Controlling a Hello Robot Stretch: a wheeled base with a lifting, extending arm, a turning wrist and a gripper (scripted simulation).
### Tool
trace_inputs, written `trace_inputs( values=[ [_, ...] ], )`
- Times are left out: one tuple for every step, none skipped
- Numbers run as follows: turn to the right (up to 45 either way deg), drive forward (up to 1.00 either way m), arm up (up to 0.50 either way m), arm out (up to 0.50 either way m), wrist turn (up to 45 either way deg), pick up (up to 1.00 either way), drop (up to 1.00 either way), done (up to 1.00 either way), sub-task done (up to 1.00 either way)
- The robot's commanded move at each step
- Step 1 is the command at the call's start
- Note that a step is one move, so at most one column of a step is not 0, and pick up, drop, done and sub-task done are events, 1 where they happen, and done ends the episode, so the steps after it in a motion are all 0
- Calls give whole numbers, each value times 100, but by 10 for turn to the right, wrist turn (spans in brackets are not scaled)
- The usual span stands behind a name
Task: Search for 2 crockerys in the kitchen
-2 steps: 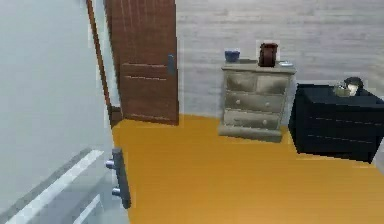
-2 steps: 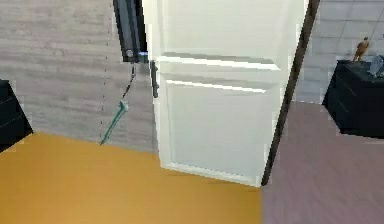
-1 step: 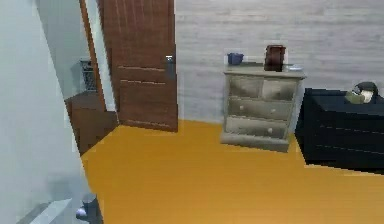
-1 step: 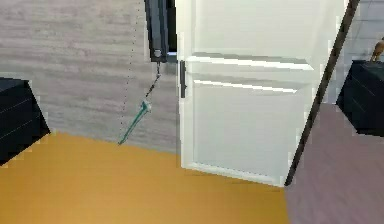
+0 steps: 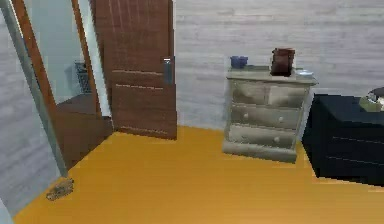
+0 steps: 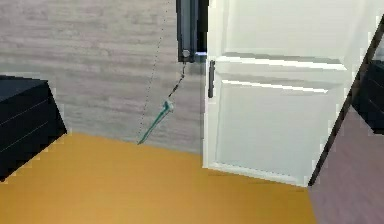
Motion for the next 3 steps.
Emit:
trace_inputs(
  values=[
    [450, 0, 0, 0, 0, 0, 0, 0, 0],
    [450, 0, 0, 0, 0, 0, 0, 0, 0],
    [120, 0, 0, 0, 0, 0, 0, 0, 0]
  ],
)
